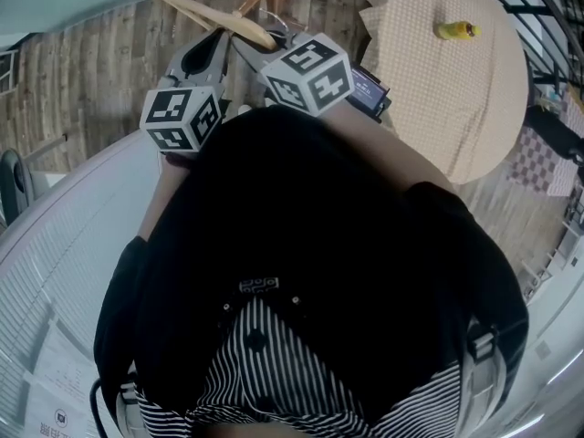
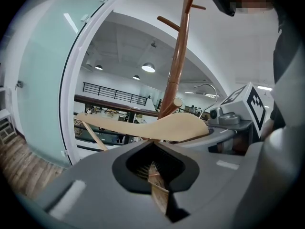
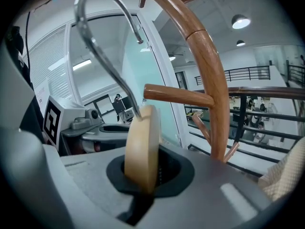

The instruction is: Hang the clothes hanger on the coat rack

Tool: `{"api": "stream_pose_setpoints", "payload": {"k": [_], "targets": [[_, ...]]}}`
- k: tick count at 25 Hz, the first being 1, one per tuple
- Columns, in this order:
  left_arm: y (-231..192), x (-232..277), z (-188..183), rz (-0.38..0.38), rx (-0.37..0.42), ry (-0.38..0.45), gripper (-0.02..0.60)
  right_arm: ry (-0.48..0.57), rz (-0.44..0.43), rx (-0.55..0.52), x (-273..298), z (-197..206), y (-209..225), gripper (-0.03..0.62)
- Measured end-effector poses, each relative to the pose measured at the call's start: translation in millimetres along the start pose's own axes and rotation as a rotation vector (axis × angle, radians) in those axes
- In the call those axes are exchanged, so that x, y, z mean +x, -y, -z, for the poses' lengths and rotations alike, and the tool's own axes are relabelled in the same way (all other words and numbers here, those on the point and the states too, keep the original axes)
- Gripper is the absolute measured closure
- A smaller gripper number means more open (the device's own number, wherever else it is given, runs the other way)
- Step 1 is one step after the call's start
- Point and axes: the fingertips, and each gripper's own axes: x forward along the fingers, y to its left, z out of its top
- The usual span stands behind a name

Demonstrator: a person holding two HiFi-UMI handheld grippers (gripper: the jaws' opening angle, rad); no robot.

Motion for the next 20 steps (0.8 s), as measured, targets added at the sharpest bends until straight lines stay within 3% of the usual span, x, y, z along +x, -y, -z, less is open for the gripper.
{"api": "stream_pose_setpoints", "payload": {"k": [20], "targets": [[-10.3, 56.6, -9.4, 0.017, 0.013, -0.042, 0.578, -0.071, 0.03, 0.012, 25.9, -3.4, 67.2, 0.592]]}}
